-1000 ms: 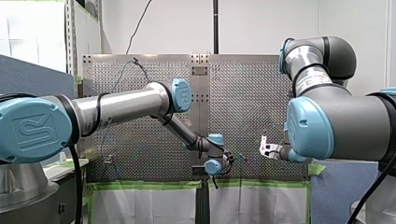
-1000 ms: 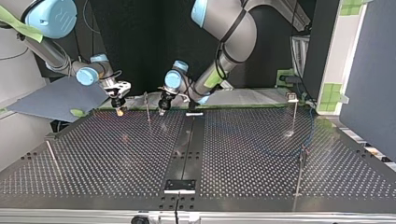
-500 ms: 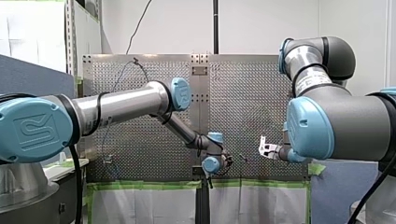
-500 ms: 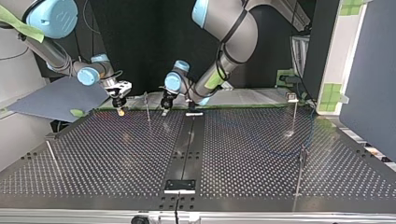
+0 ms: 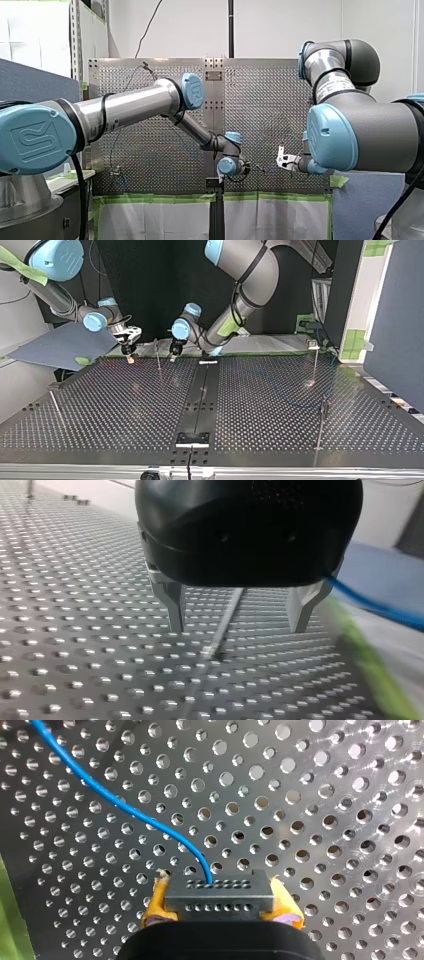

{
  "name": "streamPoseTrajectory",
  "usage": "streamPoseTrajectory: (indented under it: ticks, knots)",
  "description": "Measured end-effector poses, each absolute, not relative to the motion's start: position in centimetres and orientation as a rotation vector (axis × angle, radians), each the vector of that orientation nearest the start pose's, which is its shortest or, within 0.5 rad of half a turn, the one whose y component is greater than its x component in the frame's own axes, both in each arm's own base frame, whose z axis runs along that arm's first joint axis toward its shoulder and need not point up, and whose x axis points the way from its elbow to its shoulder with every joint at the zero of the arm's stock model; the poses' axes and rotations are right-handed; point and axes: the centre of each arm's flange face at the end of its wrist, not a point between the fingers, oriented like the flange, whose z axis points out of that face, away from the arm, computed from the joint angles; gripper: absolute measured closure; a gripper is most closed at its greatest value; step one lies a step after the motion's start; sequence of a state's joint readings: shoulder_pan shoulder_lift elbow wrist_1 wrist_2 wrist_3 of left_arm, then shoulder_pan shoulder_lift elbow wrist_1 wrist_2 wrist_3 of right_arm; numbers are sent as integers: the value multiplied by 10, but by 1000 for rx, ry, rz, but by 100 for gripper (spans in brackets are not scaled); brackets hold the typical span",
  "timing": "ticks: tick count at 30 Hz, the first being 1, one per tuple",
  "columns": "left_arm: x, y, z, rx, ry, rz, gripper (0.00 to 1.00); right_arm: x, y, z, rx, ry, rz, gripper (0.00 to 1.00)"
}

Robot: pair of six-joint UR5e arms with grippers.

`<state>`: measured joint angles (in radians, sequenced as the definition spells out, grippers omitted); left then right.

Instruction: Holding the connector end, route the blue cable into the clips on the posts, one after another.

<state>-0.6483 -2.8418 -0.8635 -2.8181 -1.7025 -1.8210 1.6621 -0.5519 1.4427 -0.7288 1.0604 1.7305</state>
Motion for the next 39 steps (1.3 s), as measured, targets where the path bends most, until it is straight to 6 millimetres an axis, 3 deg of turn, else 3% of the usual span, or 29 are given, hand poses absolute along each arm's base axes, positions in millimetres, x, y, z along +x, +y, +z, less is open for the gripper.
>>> streamPoseTrajectory:
  ticks: [7, 15, 19, 29, 39]
  knots:
    - [556, -567, -55, 365, 1904, -449, 0, 245, -658, -33, -2311, 1581, -2272, 100]
    - [538, -574, -33, 449, 1861, -432, 0, 246, -657, -34, -2307, 1578, -2273, 100]
    - [515, -586, -22, 513, 1846, -436, 0, 246, -657, -34, -2305, 1578, -2273, 100]
    - [462, -588, -48, 593, 1902, -430, 0, 246, -657, -36, -2293, 1586, -2270, 100]
    - [468, -591, -47, 497, 1856, -483, 0, 246, -656, -38, -2273, 1604, -2265, 100]
